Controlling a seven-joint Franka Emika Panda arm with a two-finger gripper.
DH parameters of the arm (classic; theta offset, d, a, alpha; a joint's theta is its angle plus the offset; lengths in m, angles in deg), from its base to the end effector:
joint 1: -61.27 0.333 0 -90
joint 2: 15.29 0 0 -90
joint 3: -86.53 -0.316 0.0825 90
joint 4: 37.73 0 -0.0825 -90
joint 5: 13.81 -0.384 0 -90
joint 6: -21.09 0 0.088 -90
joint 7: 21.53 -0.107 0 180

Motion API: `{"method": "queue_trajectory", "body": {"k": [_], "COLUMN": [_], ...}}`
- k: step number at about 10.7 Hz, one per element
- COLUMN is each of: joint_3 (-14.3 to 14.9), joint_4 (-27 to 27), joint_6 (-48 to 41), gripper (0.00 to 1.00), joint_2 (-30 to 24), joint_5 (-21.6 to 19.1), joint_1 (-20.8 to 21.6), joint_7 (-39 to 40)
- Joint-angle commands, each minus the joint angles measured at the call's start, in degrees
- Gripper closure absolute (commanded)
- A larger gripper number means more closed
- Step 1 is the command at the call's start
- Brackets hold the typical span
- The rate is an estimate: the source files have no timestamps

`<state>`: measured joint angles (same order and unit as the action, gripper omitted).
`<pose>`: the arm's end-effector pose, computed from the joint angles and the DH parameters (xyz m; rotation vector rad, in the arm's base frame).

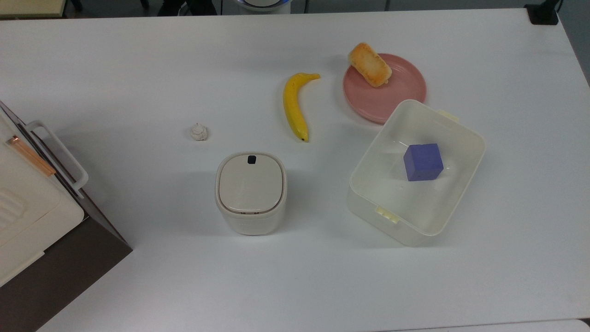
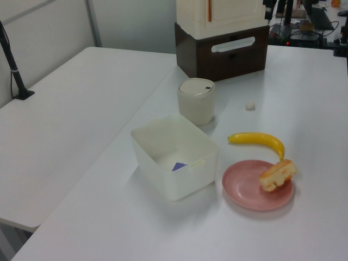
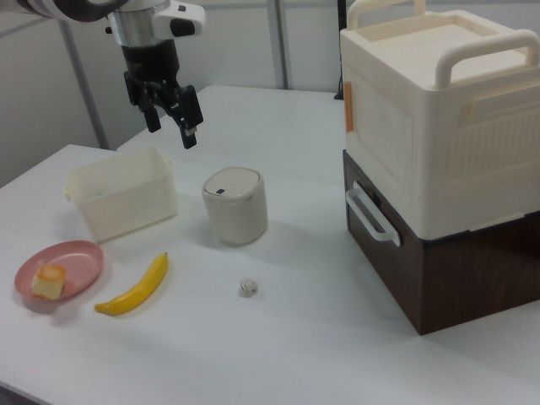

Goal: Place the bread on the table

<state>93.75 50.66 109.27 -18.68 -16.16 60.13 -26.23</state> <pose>0.5276 -0.0754 0.6669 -3.0741 0.3481 -0.0875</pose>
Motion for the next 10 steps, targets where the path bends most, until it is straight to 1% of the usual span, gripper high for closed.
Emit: {"method": "queue_trajectory", "body": {"k": [1,3,5,7,9,10], "joint_3": [0.7,0.7,0.5,0.2,-1.4,-3.3], "joint_4": [-0.1,-0.1,0.0,0.3,0.6,1.5], "joint_6": [-0.9,-0.6,-0.1,-0.1,-0.3,-0.6], "gripper": [0.0,0.0,0.0,0.0,0.0,0.0], "joint_2": [-0.4,-0.4,-0.3,-0.2,-0.1,-0.1], "joint_5": [0.9,1.1,3.0,3.1,3.1,3.4], "joint_1": [1.0,1.1,1.5,1.8,1.8,1.9], "joint_7": [0.6,0.7,0.7,1.5,2.4,2.5]}}
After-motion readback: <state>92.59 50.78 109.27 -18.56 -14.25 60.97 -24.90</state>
